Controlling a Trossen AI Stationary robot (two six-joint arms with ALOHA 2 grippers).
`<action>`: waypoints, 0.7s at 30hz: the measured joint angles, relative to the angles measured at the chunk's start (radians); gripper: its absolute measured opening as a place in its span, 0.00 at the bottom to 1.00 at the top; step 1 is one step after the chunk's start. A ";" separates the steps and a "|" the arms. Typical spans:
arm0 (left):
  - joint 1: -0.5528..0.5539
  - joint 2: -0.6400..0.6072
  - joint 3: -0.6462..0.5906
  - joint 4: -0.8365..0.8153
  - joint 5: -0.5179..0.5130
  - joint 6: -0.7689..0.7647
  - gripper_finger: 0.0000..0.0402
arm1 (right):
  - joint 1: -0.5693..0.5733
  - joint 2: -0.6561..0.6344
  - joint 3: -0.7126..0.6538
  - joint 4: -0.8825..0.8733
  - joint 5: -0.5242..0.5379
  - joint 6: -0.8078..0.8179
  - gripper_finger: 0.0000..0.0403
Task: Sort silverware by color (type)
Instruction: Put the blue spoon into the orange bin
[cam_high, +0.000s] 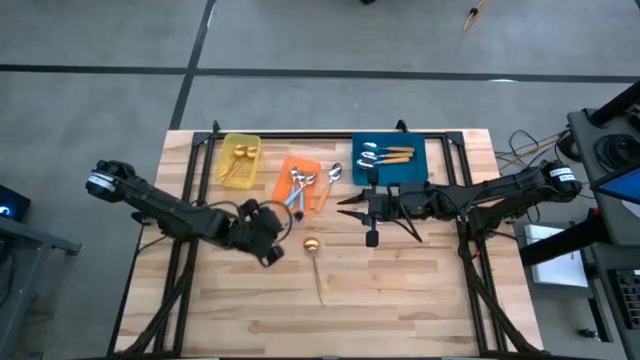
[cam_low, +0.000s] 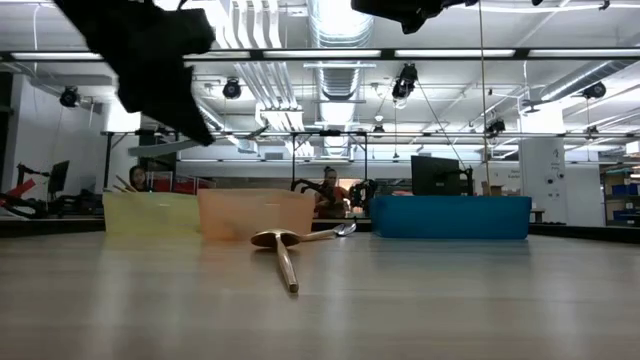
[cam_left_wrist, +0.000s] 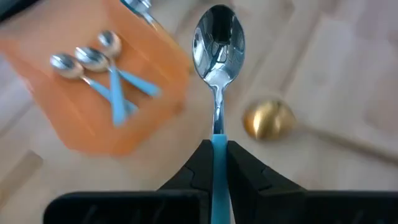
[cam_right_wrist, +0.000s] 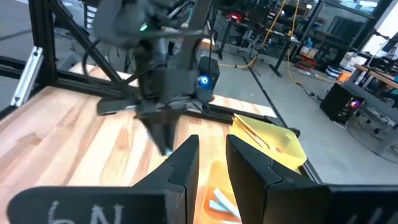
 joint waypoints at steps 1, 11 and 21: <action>0.026 -0.001 0.010 0.002 0.000 0.006 0.02 | 0.000 0.000 0.000 -0.006 0.009 0.001 0.18; 0.308 0.000 0.050 0.036 0.023 0.059 0.02 | 0.000 0.000 0.000 -0.136 0.241 0.038 0.18; 0.550 0.036 0.050 0.172 0.154 0.113 0.02 | 0.000 0.000 0.000 -0.213 0.315 0.043 0.18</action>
